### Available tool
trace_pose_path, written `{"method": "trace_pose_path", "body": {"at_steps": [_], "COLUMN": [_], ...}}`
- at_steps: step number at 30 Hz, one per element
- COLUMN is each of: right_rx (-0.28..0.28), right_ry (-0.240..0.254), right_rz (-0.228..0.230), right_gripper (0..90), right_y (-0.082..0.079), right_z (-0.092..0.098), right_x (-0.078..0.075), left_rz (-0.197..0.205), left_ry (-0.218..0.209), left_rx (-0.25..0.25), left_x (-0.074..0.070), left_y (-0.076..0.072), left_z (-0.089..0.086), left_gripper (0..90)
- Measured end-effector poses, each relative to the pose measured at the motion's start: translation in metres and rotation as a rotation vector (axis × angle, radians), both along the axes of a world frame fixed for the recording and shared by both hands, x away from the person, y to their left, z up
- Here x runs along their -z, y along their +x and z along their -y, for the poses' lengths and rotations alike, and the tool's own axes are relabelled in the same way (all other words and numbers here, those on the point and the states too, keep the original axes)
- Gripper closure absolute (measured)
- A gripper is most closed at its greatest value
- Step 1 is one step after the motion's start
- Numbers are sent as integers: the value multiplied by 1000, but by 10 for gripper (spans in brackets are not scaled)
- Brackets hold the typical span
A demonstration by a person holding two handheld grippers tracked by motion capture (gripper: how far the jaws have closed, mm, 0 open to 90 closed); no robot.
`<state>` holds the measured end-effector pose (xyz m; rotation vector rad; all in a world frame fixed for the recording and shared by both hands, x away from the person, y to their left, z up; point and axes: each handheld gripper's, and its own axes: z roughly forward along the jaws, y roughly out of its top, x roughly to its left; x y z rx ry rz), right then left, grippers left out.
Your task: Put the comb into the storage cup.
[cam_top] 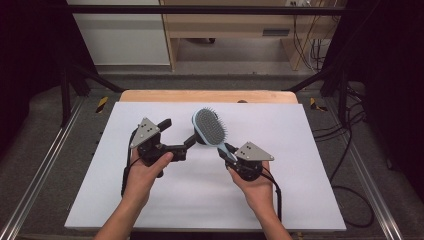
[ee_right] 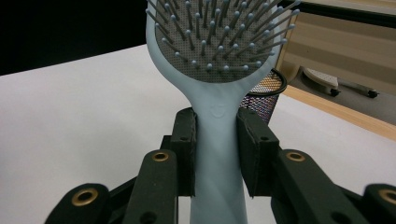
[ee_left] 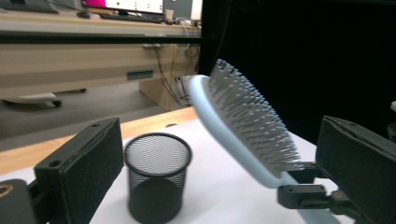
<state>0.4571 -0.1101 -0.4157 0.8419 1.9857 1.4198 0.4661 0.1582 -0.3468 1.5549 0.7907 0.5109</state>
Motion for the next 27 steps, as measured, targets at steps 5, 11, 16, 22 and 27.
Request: {"method": "trace_pose_path", "body": {"at_steps": [5, 11, 16, 22, 27], "right_rx": [-6, -11, -18, -26, -33], "right_ry": [8, 17, 31, 36, 39], "right_rz": [9, 21, 32, 41, 43], "right_gripper": [695, 696, 696, 696, 696], "right_y": [-2, -2, -4, -4, -4], "right_z": [-1, -3, -5, -6, -8], "right_x": [1, 1, 0, 0, 0], "left_rz": [-19, -43, -70, -87, -128], "left_ry": [-32, -70, -96, -110, -152], "left_rx": [18, 30, 31, 55, 93], "left_x": [2, 6, 11, 15, 19], "left_y": [2, 5, 11, 15, 20], "left_z": [8, 12, 16, 21, 28], "left_gripper": [16, 21, 26, 26, 42]}}
